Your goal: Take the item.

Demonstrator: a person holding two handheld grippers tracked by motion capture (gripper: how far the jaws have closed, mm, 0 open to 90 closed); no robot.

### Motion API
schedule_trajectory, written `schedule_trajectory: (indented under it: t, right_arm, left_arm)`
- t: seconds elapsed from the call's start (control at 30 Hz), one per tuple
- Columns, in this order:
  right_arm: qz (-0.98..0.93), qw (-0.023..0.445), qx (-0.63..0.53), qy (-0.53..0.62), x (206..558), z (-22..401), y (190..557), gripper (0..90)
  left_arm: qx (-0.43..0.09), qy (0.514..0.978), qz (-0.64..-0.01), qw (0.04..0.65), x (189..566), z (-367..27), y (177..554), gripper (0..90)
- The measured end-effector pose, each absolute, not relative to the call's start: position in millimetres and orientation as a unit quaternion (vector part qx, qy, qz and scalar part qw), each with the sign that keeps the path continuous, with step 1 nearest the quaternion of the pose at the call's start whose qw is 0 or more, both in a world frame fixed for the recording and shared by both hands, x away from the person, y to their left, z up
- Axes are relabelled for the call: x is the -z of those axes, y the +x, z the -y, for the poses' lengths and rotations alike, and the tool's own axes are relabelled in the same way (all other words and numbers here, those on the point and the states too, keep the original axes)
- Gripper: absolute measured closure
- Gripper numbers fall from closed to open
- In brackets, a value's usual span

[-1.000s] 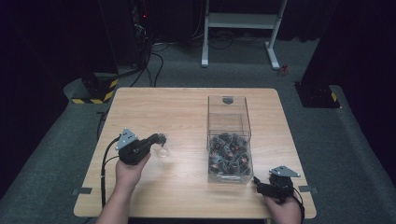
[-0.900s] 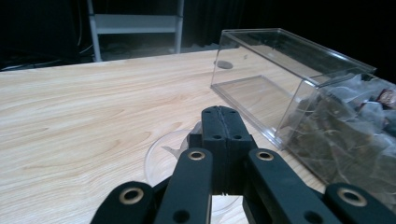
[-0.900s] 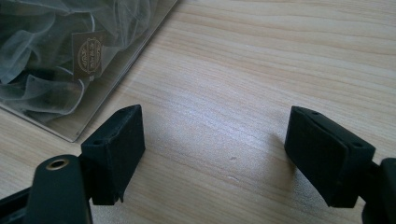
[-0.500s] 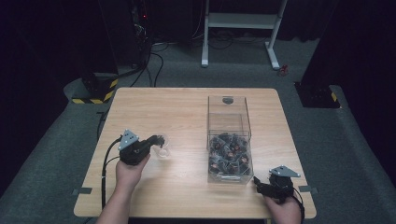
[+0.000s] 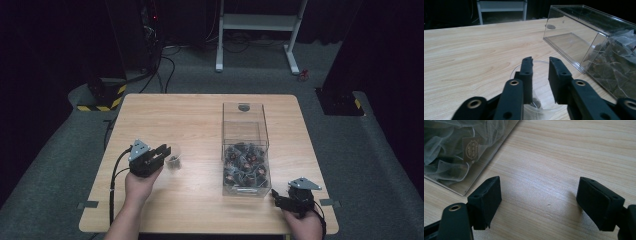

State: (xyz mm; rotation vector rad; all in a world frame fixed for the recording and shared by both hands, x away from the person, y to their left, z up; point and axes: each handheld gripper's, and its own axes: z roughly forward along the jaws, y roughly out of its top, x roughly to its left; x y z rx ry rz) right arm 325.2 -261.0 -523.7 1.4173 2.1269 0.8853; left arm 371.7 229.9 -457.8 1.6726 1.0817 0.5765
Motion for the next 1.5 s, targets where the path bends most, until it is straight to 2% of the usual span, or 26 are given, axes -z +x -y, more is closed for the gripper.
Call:
schedule_trajectory:
  t: [0.37,0.77,0.97,1.5]
  right_arm:
    - [-0.768,0.217,-0.320,0.512,524,261,325,20.1]
    - [-0.768,0.216,-0.320,0.511,524,261,325,20.1]
    - [-0.768,0.216,-0.320,0.511,524,261,325,20.1]
    - [-0.770,0.216,-0.320,0.508,524,261,325,20.1]
  left_arm:
    - [-0.238,0.685,-0.452,0.519,454,-233,370,60.6]
    - [-0.240,0.683,-0.452,0.521,453,-233,369,40.7]
    - [-0.237,0.690,-0.448,0.517,449,-231,369,26.7]
    - [-0.217,0.718,-0.444,0.489,453,-247,356,19.5]
